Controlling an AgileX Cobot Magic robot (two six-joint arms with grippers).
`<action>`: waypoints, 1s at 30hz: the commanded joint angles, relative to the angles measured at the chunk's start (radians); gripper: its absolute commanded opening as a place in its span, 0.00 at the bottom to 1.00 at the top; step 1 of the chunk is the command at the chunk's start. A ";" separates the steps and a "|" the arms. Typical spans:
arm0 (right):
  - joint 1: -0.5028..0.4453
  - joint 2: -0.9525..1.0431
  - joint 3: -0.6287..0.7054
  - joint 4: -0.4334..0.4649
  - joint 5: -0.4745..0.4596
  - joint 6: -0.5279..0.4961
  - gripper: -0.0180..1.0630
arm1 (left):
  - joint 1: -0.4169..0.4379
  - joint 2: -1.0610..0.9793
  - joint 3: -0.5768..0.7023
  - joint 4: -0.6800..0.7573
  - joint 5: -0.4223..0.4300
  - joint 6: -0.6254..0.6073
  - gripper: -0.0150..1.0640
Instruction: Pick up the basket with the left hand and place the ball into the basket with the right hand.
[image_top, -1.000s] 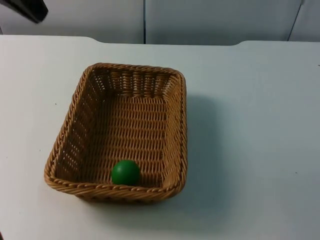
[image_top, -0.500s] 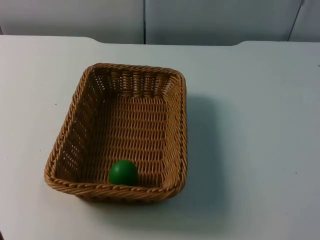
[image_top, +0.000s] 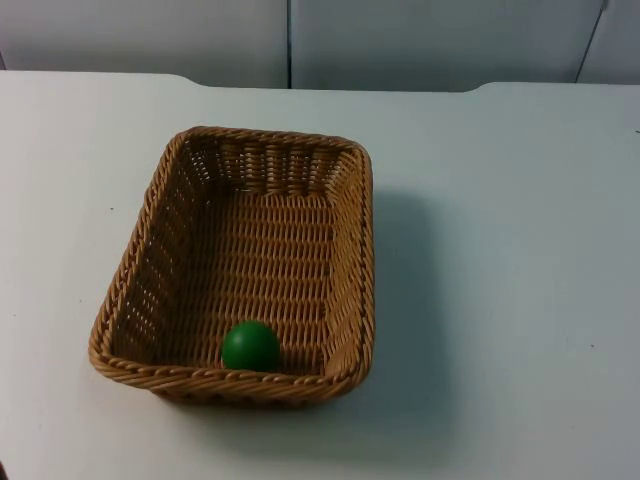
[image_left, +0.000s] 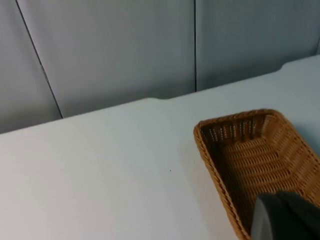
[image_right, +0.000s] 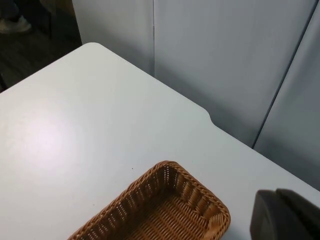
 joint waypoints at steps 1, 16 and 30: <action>0.003 -0.007 -0.008 0.001 -0.003 -0.008 0.01 | 0.000 -0.044 0.004 0.000 0.013 -0.011 0.01; 0.003 -0.007 -0.008 -0.001 -0.003 -0.010 0.01 | 0.000 -0.152 0.263 0.068 0.074 -0.085 0.01; 0.003 -0.007 -0.008 -0.027 -0.003 -0.033 0.01 | 0.000 -0.152 0.272 0.079 0.045 -0.083 0.01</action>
